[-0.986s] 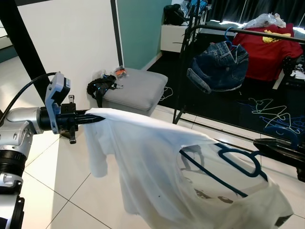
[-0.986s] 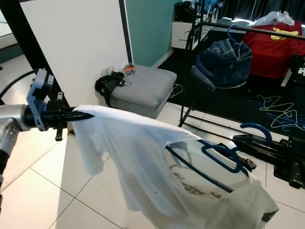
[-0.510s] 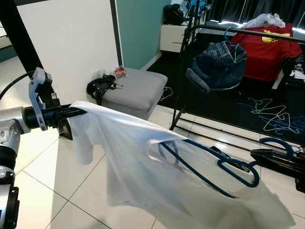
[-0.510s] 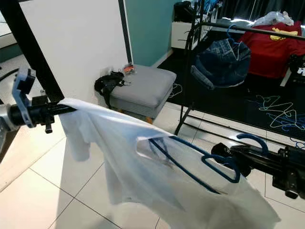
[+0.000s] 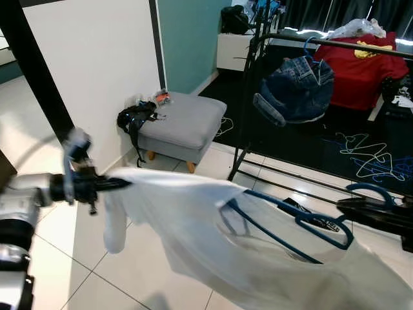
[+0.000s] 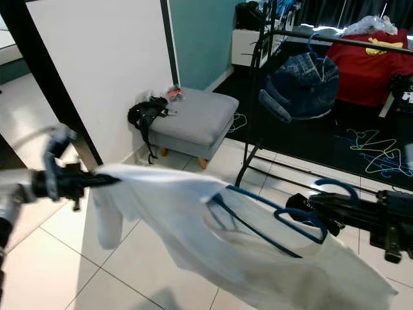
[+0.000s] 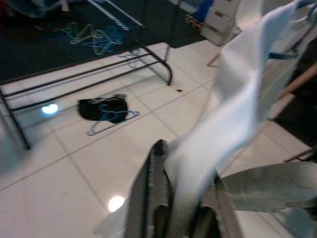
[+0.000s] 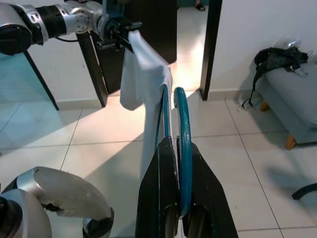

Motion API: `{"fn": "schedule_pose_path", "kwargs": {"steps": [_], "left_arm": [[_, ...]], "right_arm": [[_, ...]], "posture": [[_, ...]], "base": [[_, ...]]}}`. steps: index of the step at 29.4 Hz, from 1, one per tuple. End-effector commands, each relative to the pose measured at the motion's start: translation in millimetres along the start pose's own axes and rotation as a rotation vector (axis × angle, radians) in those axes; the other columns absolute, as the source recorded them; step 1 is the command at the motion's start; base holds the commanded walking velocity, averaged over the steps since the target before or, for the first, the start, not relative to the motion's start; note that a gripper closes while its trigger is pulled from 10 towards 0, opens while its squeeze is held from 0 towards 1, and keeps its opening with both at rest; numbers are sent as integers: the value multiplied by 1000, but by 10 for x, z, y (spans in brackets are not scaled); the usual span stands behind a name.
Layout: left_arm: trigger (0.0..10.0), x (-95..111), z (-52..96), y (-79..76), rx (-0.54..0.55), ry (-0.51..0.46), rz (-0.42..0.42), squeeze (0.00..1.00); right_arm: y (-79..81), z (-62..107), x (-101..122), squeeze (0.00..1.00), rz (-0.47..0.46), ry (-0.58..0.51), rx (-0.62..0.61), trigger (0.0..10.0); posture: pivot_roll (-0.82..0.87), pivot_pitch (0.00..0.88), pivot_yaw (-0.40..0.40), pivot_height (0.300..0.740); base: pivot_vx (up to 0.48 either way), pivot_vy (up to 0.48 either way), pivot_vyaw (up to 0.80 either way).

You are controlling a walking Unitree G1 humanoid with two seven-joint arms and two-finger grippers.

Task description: Hang hanger

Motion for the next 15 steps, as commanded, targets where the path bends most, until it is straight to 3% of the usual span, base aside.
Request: {"fn": "schedule_pose_path", "kwargs": {"steps": [1,2,3,5,12,14,15], "left_arm": [[10000,49,-104,-96,-64,-36,15,1000],[10000,49,-104,-96,-64,-36,15,1000],[10000,112,-205,-287,-183,-73,25,1000],[10000,132,-215,-333,-212,-78,20,1000],[10000,242,-52,-236,-191,-46,-55,1000],[10000,472,-16,-222,-203,-77,-134,1000],[10000,472,-16,-222,-203,-77,-134,1000]], "right_arm": [[35,-55,-7,0,41,46,20,0],[35,-55,-7,0,41,46,20,0],[36,-133,-60,0,71,115,39,0],[39,-156,-70,0,80,134,47,0],[35,-187,-102,0,104,184,62,0],[29,-244,-125,0,120,204,83,0],[29,-244,-125,0,120,204,83,0]], "posture": [[-48,54,24,740],[-48,54,24,740],[-55,53,20,740],[-55,53,20,740],[-52,51,17,740],[-39,47,12,740],[-39,47,12,740]], "base": [[0,0,0],[0,0,0],[0,0,0],[0,0,0],[0,0,0],[0,0,0],[0,0,0]]}}
Point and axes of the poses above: a point about 5 cm out from each wrist's last joint towards the gripper, its own z axis pointing back from the gripper into the wrist, its own x axis along the axis of the wrist's last joint, y = z × x, the point moved 5 cm from there along -z, pointing out of the wrist towards the gripper, and after that the axes turned 11 degrees about -z, right-handed, at the moved point
